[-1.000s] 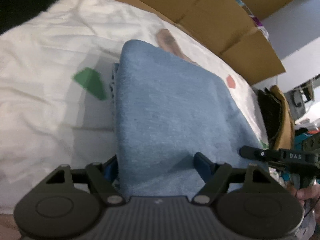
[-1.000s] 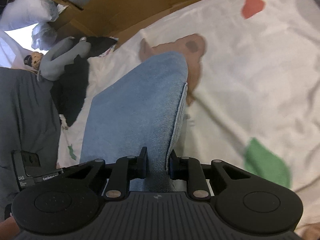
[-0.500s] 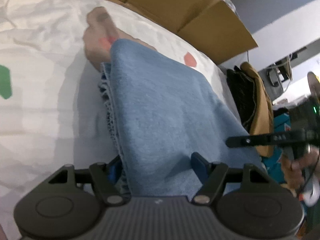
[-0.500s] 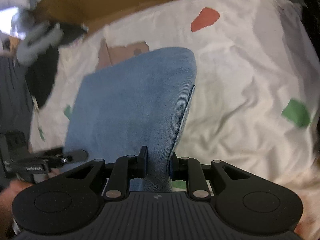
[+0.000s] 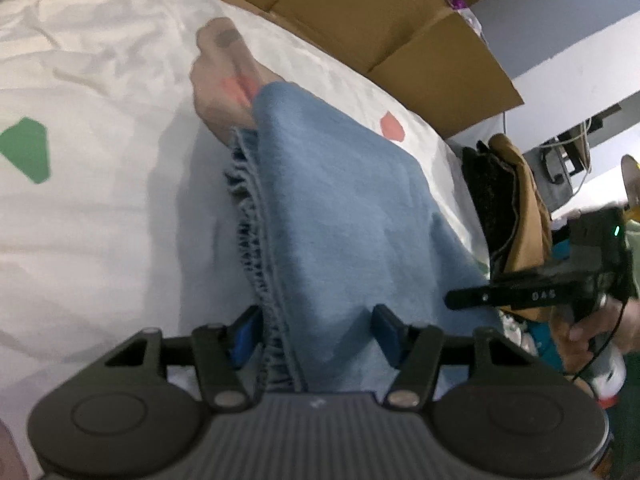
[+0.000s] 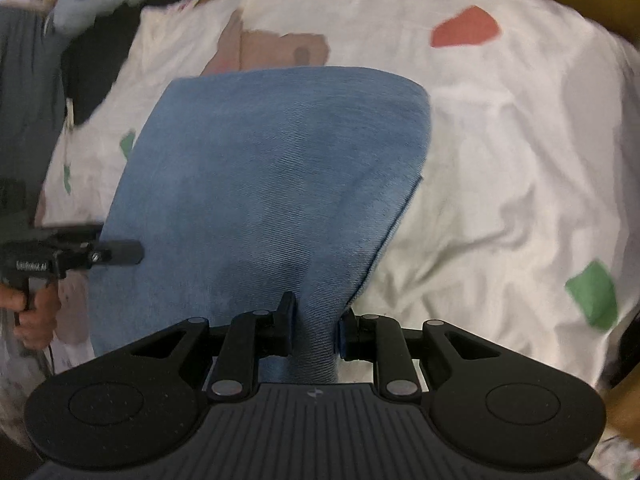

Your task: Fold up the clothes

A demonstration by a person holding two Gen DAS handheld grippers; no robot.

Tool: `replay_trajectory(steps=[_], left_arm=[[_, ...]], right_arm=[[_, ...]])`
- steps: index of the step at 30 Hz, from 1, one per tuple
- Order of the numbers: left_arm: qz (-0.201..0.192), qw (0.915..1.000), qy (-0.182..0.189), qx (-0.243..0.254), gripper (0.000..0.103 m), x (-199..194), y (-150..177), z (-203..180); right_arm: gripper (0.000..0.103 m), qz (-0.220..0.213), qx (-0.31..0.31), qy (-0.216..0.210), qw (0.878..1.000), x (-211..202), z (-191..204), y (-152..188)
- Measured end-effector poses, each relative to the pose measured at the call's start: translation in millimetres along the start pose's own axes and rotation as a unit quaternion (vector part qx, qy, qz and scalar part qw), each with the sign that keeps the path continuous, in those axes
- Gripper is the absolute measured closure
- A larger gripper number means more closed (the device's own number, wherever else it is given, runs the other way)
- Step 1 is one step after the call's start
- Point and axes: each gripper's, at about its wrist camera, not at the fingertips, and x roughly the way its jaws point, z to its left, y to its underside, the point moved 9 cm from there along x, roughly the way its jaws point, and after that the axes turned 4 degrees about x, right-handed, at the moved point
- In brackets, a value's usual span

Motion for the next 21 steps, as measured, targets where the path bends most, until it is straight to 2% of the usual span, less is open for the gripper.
replay_trajectory(steps=[2, 4, 6, 9, 12, 16, 21], left_arm=[[-0.004, 0.9998, 0.007, -0.016, 0.037, -2, 1, 6], [-0.007, 0.9995, 0.009, -0.030, 0.029, -1, 2, 14], [-0.010, 0.9985, 0.019, -0.050, 0.025, 4, 6, 20], [-0.015, 0.9940, 0.058, -0.092, 0.025, 10, 11, 28], [-0.025, 0.9912, 0.076, -0.105, 0.025, 13, 10, 33], [-0.029, 0.9903, 0.089, -0.103, 0.025, 21, 3, 31], [-0.010, 0.9886, 0.109, -0.103, 0.025, 35, -2, 24]], right_arm=[[0.082, -0.025, 0.020, -0.017, 0.999, 2, -8, 9], [0.080, -0.042, 0.044, -0.028, 0.998, 5, -16, 16], [0.078, -0.051, 0.064, -0.032, 0.996, 7, -21, 21], [0.078, -0.041, 0.065, -0.025, 0.997, 10, -19, 17], [0.076, -0.034, 0.063, -0.024, 0.997, 14, -19, 15], [0.074, -0.041, 0.089, -0.030, 0.995, 16, -22, 17], [0.073, -0.038, 0.092, -0.031, 0.995, 17, -23, 17]])
